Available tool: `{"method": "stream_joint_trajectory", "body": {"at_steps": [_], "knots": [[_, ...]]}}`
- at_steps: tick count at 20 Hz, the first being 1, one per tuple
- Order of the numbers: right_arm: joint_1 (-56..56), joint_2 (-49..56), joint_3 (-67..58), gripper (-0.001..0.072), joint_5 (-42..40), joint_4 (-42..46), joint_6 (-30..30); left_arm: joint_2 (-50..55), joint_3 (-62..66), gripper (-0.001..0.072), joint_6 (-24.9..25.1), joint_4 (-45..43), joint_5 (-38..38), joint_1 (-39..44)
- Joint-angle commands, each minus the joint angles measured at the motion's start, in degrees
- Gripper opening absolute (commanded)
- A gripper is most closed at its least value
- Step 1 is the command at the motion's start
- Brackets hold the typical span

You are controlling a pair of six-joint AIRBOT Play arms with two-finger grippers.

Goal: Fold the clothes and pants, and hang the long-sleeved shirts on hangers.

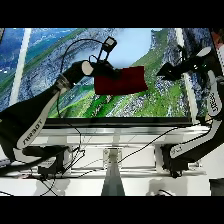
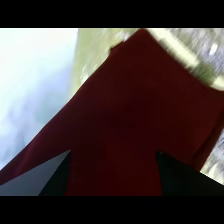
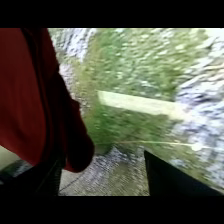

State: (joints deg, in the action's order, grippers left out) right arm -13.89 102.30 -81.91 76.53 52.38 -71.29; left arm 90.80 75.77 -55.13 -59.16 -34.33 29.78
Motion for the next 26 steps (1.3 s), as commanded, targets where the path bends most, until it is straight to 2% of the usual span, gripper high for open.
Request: {"method": "stream_joint_trajectory", "body": {"at_steps": [1, 2, 8, 9, 10, 11, 12, 13, 14, 16, 17, 19, 22, 26], "knots": [[4.1, 0.0, 8.9, 0.0683, -8.2, -7.7, 1.6, -1.5, 0.0, 0.0578, -0.1, -9.9, -8.0, -5.5], [6.3, 0.0, 10.0, 0.0702, -10.5, -7.7, 1.6, -2.6, 0.0, 0.0578, -0.2, -12.3, -8.2, -6.8], [20.5, 0.0, 9.9, 0.0682, -21.3, -7.7, 1.3, -9.8, 0.0, 0.0578, -0.2, -25.0, -9.1, -10.9], [22.4, 0.0, 9.9, 0.0594, -22.8, -7.5, 1.4, -11.0, 0.0, 0.0578, -0.2, -27.4, -9.2, -11.3], [23.6, 0.0, 9.9, 0.0424, -24.1, -7.5, 1.4, -12.0, 0.0, 0.0578, -0.2, -29.1, -9.6, -11.8], [24.5, -0.2, 9.8, 0.0178, -25.2, -7.4, 1.4, -12.9, 0.0, 0.0578, -0.2, -30.1, -10.2, -12.2], [24.7, -0.2, 8.9, 0.0011, -25.1, -7.2, 1.4, -13.9, 0.0, 0.0579, -0.2, -31.1, -11.0, -12.7], [24.5, -0.3, 7.5, 0.0010, -24.8, -6.8, 1.4, -14.6, 0.0, 0.0551, -0.2, -31.9, -11.8, -13.3], [24.0, -0.9, 6.0, 0.0011, -24.5, -5.4, 1.3, -15.3, 0.0, 0.0443, -0.2, -32.4, -12.8, -14.1], [22.1, -3.6, 3.0, 0.0010, -24.4, -0.7, 0.4, -16.7, 0.0, 0.0135, -0.2, -32.4, -16.0, -15.8], [20.8, -5.7, 1.5, 0.0010, -24.5, 3.1, -1.8, -17.4, 0.0, 0.0017, -0.2, -32.4, -18.0, -16.6], [17.5, -10.3, -0.5, 0.0010, -24.5, 11.4, -6.6, -18.7, 0.0, 0.0014, -5.7, -32.4, -20.6, -18.6], [10.2, -18.6, -1.0, 0.0010, -23.9, 21.2, -14.0, -20.1, 0.0, 0.0013, -21.5, -32.4, -21.2, -22.4], [-2.8, -29.0, -1.0, 0.0010, -19.3, 30.4, -24.7, -20.5, 0.0, 0.0014, -39.9, -32.3, -21.2, -25.9]]}}
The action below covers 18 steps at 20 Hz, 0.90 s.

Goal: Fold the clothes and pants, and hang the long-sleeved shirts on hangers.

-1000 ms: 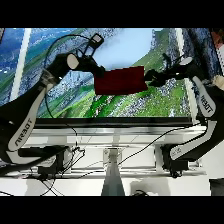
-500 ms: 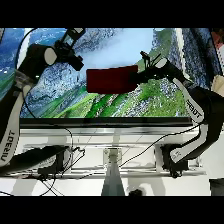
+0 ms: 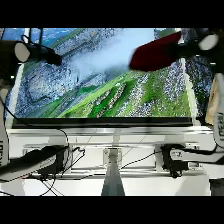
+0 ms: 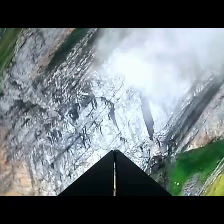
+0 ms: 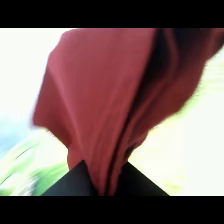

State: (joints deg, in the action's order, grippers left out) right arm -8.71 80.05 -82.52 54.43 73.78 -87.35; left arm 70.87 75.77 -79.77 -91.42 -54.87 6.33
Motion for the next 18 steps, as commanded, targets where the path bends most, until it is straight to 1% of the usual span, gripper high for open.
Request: {"method": "stream_joint_trajectory", "body": {"at_steps": [1, 2, 3, 6, 8, 9, 11, 12, 13, 14, 15, 17, 18], "knots": [[-11.7, -9.0, -0.4, 0.0010, 4.2, 10.7, -11.5, -0.6, 0.0, 0.0014, -19.0, -0.1, -0.5, -2.6], [-15.6, -11.0, -0.4, 0.0010, 6.1, 11.8, -15.2, -0.6, 0.0, 0.0014, -21.3, 0.0, -0.3, -2.6], [-19.3, -12.6, -0.4, 0.0010, 8.3, 12.3, -19.0, -0.6, 0.0, 0.0014, -21.9, 0.1, -0.3, -2.5], [-30.3, -15.1, -0.4, 0.0011, 16.6, 14.4, -29.9, -0.6, 0.0, 0.0014, -21.9, 0.5, -0.3, -2.4], [-35.8, -15.4, -0.4, 0.0010, 21.6, 16.8, -35.5, -0.6, 0.0, 0.0014, -21.9, 0.5, -0.3, -2.4], [-38.0, -15.4, -0.4, 0.0010, 23.3, 17.9, -37.2, -0.6, 0.0, 0.0014, -21.9, 0.5, -0.3, -2.4], [-41.5, -15.4, -0.2, 0.0011, 25.6, 18.5, -37.8, -0.6, 0.0, 0.0014, -21.9, 0.5, -0.3, -2.4], [-42.7, -15.3, 0.0, 0.0057, 26.1, 18.5, -38.0, -0.6, 0.0, 0.0014, -21.9, 0.5, -0.3, -2.4], [-43.7, -15.3, 0.0, 0.0289, 26.1, 18.5, -38.9, -0.6, 0.0, 0.0014, -21.9, 0.5, -0.3, -2.4], [-44.4, -15.3, 0.0, 0.0624, 26.0, 18.5, -39.8, -0.6, 0.0, 0.0014, -21.9, 0.5, -0.3, -2.4], [-44.5, -15.3, 0.0, 0.0696, 25.5, 18.6, -39.6, -0.6, 0.0, 0.0014, -21.9, 0.5, -0.3, -2.4], [-44.4, -15.3, 0.0, 0.0690, 23.8, 17.9, -39.0, -0.6, 0.0, 0.0014, -21.9, 0.5, -0.3, -2.4], [-44.3, -15.2, 0.0, 0.0660, 22.6, 16.7, -37.7, -0.6, 0.0, 0.0014, -21.9, 0.5, -0.3, -2.4]]}}
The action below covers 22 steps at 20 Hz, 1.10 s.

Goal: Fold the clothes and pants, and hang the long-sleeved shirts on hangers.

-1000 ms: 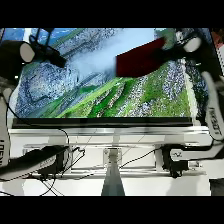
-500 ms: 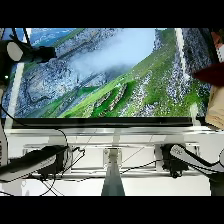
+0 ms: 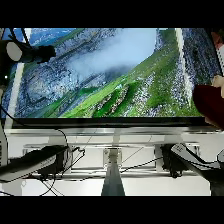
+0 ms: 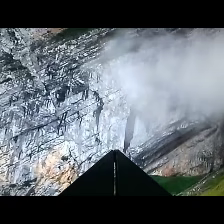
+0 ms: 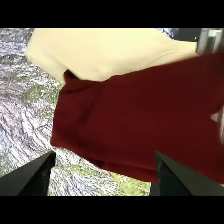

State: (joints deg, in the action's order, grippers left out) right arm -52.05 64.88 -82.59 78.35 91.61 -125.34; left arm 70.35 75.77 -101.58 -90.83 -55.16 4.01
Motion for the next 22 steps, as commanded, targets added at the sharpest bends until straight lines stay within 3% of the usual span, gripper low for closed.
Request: {"method": "stream_joint_trajectory", "body": {"at_steps": [1, 2, 3, 4, 7, 9, 14, 18, 22], "knots": [[-0.9, -0.1, 0.0, 0.0470, -2.6, -2.6, 3.1, -0.1, 0.0, 0.0014, -0.1, 0.0, 0.0, -0.1], [-0.3, -0.1, 0.0, 0.0201, -3.5, -3.8, 5.7, -0.1, 0.0, 0.0014, -0.1, 0.0, 0.0, -0.1], [0.6, -0.1, 0.0, 0.0050, -4.4, -4.6, 8.2, -0.1, 0.0, 0.0014, -0.1, 0.0, 0.0, -0.1], [2.2, -0.1, 0.0, 0.0010, -5.4, -5.8, 11.5, -0.1, 0.0, 0.0014, -0.1, 0.0, 0.0, -0.1], [9.1, -0.1, 0.0, 0.0009, -5.5, -14.6, 28.8, -0.1, 0.0, 0.0014, -0.1, 0.0, 0.0, -0.1], [16.5, -0.1, 0.0, 0.0009, -3.9, -20.3, 37.1, -0.1, 0.0, 0.0014, -0.1, 0.0, 0.0, -0.1], [39.7, -0.1, 0.0, 0.0009, 4.2, -20.3, 54.4, -0.1, 0.0, 0.0014, -0.1, 0.0, 0.0, -0.1], [53.6, -0.1, 0.0, 0.0010, 5.4, -15.0, 55.8, -0.1, 0.0, 0.0014, -0.1, 0.0, 0.0, -0.1], [59.7, -0.1, 0.0, 0.0010, 1.7, -14.9, 55.8, 0.0, 0.0, 0.0014, -0.1, 0.0, 0.0, -0.1]]}}
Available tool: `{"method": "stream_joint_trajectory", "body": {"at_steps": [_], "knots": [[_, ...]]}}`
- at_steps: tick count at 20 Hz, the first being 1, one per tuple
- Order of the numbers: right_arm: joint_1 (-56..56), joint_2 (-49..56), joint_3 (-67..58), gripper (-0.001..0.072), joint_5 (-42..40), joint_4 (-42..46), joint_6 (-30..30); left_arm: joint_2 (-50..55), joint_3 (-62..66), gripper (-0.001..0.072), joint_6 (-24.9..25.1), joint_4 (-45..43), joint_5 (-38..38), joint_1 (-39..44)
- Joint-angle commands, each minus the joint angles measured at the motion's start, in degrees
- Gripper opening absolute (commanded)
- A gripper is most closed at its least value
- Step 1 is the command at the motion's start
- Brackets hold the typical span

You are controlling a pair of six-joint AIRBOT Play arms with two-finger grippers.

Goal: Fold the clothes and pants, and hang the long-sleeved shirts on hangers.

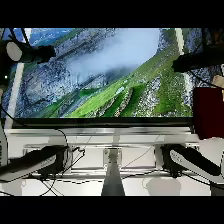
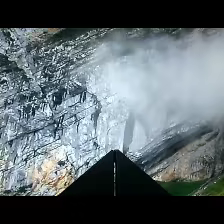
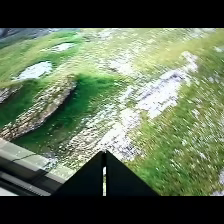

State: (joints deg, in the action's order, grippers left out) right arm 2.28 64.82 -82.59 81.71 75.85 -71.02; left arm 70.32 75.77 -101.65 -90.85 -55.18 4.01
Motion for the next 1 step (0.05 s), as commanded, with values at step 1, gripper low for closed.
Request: {"method": "stream_joint_trajectory", "body": {"at_steps": [1], "knots": [[6.0, 0.0, 0.0, 0.0011, -2.0, 0.7, 1.5, 0.0, 0.0, 0.0014, 0.0, 0.0, 0.0, -0.1]]}}
